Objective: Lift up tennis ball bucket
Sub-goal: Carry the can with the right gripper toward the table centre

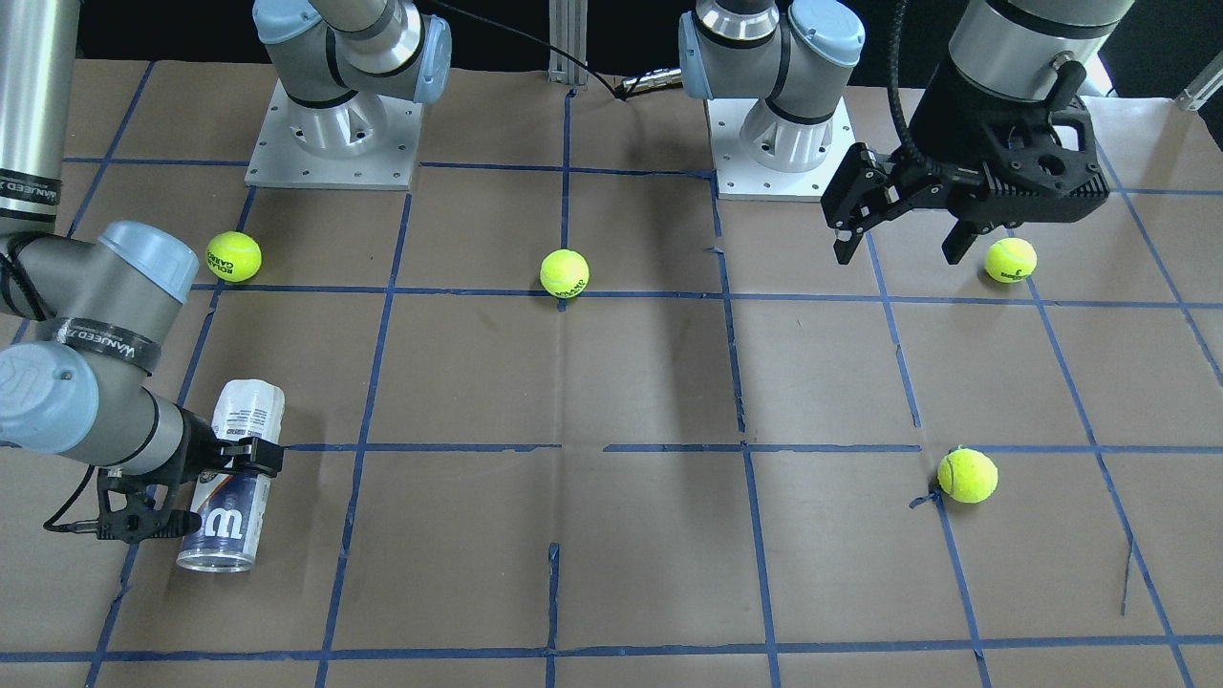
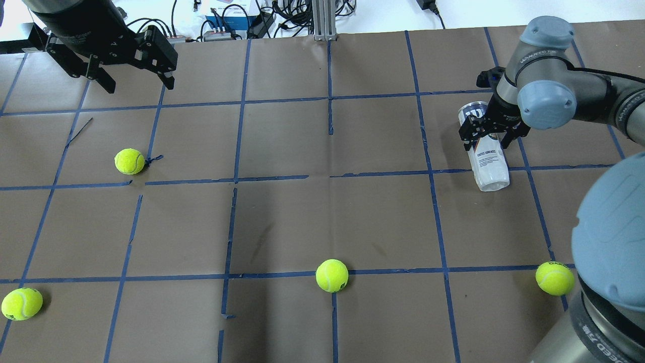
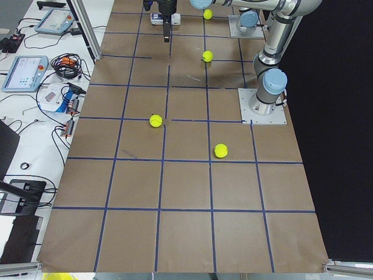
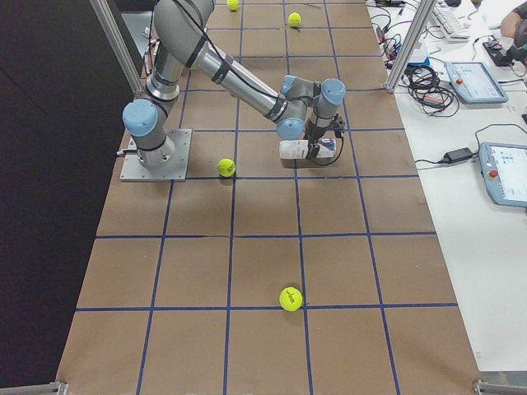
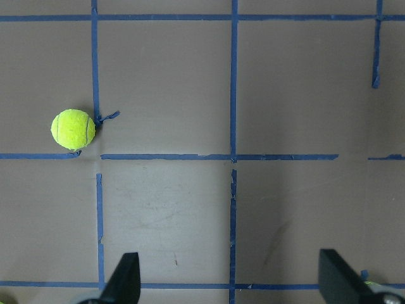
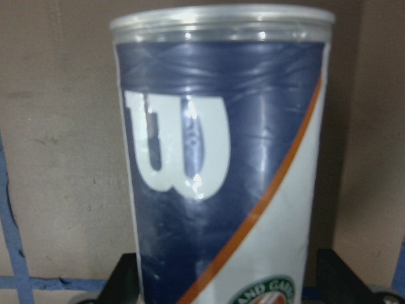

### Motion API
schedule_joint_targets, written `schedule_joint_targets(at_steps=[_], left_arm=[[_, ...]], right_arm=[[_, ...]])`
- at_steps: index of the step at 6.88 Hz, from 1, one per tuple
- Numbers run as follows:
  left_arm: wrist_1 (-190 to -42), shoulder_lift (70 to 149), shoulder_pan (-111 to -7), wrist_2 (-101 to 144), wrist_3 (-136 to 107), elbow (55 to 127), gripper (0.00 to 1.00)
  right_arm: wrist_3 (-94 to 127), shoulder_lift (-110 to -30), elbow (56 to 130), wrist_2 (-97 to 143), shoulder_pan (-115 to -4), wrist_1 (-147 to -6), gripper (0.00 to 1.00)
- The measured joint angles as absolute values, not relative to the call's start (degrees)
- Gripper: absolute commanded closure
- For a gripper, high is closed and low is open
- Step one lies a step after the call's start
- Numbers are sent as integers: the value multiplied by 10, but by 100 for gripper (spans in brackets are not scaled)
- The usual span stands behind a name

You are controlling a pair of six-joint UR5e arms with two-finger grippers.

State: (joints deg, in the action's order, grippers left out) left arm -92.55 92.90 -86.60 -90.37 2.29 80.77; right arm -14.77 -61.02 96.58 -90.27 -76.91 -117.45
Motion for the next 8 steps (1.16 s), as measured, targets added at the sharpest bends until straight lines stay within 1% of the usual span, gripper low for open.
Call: schedule_joint_targets(at_steps=[1, 3, 4, 5, 6, 8], left_arm=[[-926, 929, -866, -904, 23, 808, 0], [-925, 929, -866, -904, 23, 808, 0], [-925, 929, -865, -904, 23, 808, 0], [-925, 929, -865, -904, 23, 808, 0], [-925, 929, -865, -904, 23, 807, 0], [-925, 929, -863, -903, 23, 806, 0]], right_arm=[[-146, -603, 965, -902, -769, -1177, 34], [-145, -602, 962, -901, -770, -1176, 34], [-147, -606, 956, -902, -771, -1176, 30], [-148, -613, 941, -905, -779, -1172, 30], [-157, -624, 917, -912, -804, -1157, 30], [-196, -638, 870, -933, -904, -1131, 29]])
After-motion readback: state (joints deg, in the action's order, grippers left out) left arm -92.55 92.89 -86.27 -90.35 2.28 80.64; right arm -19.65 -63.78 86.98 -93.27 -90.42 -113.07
